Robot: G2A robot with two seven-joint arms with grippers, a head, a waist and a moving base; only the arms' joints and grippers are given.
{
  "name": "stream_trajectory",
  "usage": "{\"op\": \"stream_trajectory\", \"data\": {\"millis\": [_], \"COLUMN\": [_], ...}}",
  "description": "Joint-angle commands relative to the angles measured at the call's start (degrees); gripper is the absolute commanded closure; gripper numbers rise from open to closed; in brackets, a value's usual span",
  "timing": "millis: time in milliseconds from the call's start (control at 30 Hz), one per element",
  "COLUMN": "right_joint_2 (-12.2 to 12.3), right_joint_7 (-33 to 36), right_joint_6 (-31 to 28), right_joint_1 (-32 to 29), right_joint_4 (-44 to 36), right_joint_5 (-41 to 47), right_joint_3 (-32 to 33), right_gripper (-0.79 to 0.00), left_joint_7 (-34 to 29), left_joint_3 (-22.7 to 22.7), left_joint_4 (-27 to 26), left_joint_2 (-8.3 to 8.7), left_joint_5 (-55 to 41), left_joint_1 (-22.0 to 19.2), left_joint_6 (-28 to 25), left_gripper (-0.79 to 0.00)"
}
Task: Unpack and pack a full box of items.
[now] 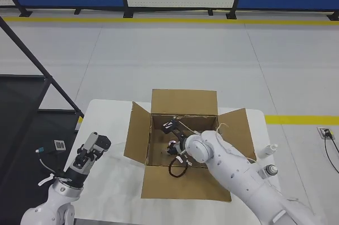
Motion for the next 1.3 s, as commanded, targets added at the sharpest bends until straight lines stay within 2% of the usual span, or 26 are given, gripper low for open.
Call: {"op": "stream_trajectory", "data": {"millis": [0,33,67,100,133,200,233,333,433,467,667,833,933,1033,1167,1267], "right_joint_2": [-1.27,-1.88,-2.45,-3.03,-3.58,-4.61,-5.14,-6.51,-7.62,-7.91,-8.54,-6.53,-3.54,1.2,7.47,9.72], "right_joint_7": [-2.32,-3.73,-4.96,-5.61,-6.05,-6.27,-6.37,-5.6,-6.03,-6.17,-8.27,-8.56,-7.87,-4.96,4.25,7.54], "right_joint_6": [0.56,0.61,1.02,1.02,0.9,1.53,1.65,0.86,0.05,-0.44,-1.4,-0.46,3.07,7.84,11.6,9.96], "right_joint_1": [0.79,1.11,1.47,1.69,1.96,2.65,2.87,3.58,3.99,4.13,5.14,5.6,3.87,-2.9,-22.05,-35.26], "right_joint_4": [3.05,4.31,5.66,6.78,7.86,10.25,11.2,13.94,16.01,16.56,17.74,12.62,3.7,-13.54,-47.7,-65.81], "right_joint_5": [-0.7,-0.6,-1.2,-1.44,-1.31,-1.94,-1.8,-1.07,-0.39,0.07,1.09,0.01,-2.86,-8.27,-18.89,-21.7], "right_joint_3": [-1.26,-1.61,-2.13,-2.65,-2.95,-3.72,-3.95,-4.41,-4.48,-4.33,-2.71,0.83,5.14,13.23,28.65,38.11], "right_gripper": [-0.785,-0.785,-0.745,-0.656,-0.628,-0.449,-0.385,-0.302,-0.022,0.0,0.0,0.0,0.0,0.0,0.0,0.0], "left_joint_7": [0.0,0.0,0.0,0.0,0.0,0.0,0.0,0.0,0.0,0.0,0.0,0.0,0.0,0.0,0.0,0.0], "left_joint_3": [0.0,0.0,0.0,0.0,0.0,0.0,0.0,0.0,0.0,0.0,0.0,0.0,0.0,0.0,0.0,0.0], "left_joint_4": [0.0,0.0,0.0,0.0,0.0,0.0,0.0,0.0,0.0,0.0,0.0,0.0,0.0,0.0,0.0,0.0], "left_joint_2": [0.0,0.0,0.0,0.0,0.0,0.0,0.0,0.0,0.0,0.0,0.0,0.0,0.0,0.0,0.0,0.0], "left_joint_5": [0.0,0.0,0.0,0.0,0.0,0.0,0.0,0.0,0.0,0.0,0.0,0.0,0.0,0.0,0.0,0.0], "left_joint_1": [0.0,0.0,0.0,0.0,0.0,0.0,0.0,0.0,0.0,0.0,0.0,0.0,0.0,0.0,0.0,0.0], "left_joint_6": [0.0,0.0,0.0,0.0,0.0,0.0,0.0,0.0,0.0,0.0,0.0,0.0,0.0,0.0,0.0,0.0], "left_gripper": [-0.785,-0.785,-0.785,-0.785,-0.785,-0.785,-0.785,-0.785,-0.785,-0.785,-0.785,-0.785,-0.785,-0.785,-0.785,-0.785]}}
